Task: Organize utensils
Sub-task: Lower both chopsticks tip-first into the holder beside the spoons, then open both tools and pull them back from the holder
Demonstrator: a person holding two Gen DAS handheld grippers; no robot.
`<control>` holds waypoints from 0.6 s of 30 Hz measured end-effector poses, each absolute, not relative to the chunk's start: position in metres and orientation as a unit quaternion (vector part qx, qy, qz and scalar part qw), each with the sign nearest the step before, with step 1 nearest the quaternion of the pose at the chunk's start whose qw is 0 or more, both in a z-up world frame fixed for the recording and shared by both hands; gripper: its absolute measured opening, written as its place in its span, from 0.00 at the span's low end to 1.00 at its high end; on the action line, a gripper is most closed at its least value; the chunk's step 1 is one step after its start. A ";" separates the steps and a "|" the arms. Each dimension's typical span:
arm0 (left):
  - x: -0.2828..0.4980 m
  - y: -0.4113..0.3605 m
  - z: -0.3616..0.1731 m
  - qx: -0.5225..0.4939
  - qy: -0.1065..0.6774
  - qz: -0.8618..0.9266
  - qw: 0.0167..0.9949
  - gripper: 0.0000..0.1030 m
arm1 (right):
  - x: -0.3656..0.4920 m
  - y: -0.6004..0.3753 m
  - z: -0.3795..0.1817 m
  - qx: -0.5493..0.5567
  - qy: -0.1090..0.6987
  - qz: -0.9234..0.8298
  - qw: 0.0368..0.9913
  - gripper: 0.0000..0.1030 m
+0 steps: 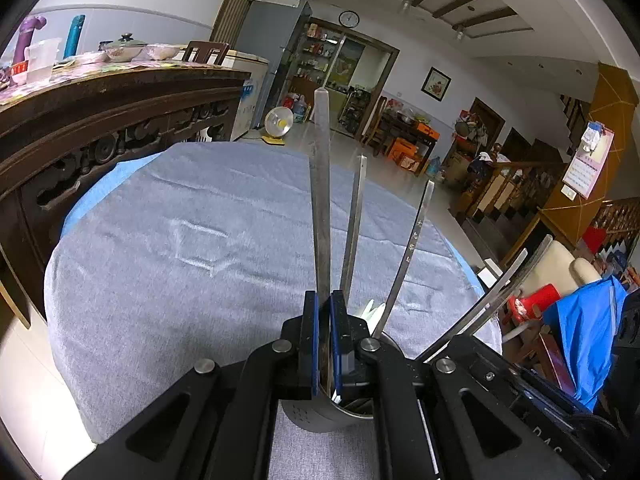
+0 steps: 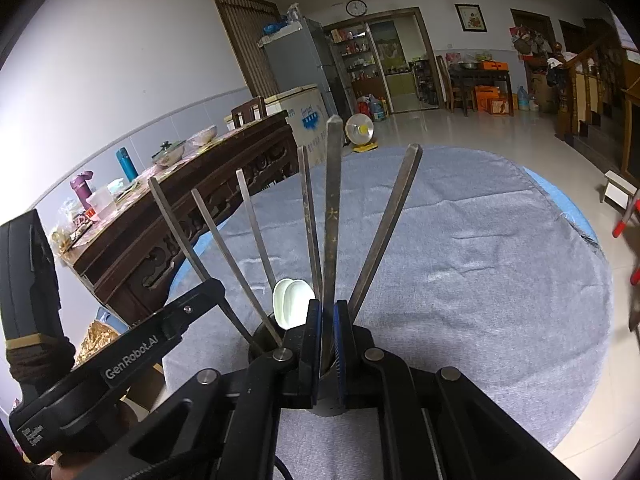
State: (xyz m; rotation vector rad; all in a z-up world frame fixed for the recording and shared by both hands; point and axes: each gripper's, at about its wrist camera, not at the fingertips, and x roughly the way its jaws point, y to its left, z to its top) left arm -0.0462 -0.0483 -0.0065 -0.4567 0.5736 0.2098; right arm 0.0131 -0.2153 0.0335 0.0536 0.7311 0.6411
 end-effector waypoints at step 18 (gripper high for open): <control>-0.066 -0.032 0.010 -0.267 0.258 0.119 0.921 0.42 | 0.014 -0.216 0.044 0.026 0.339 0.310 0.888 0.61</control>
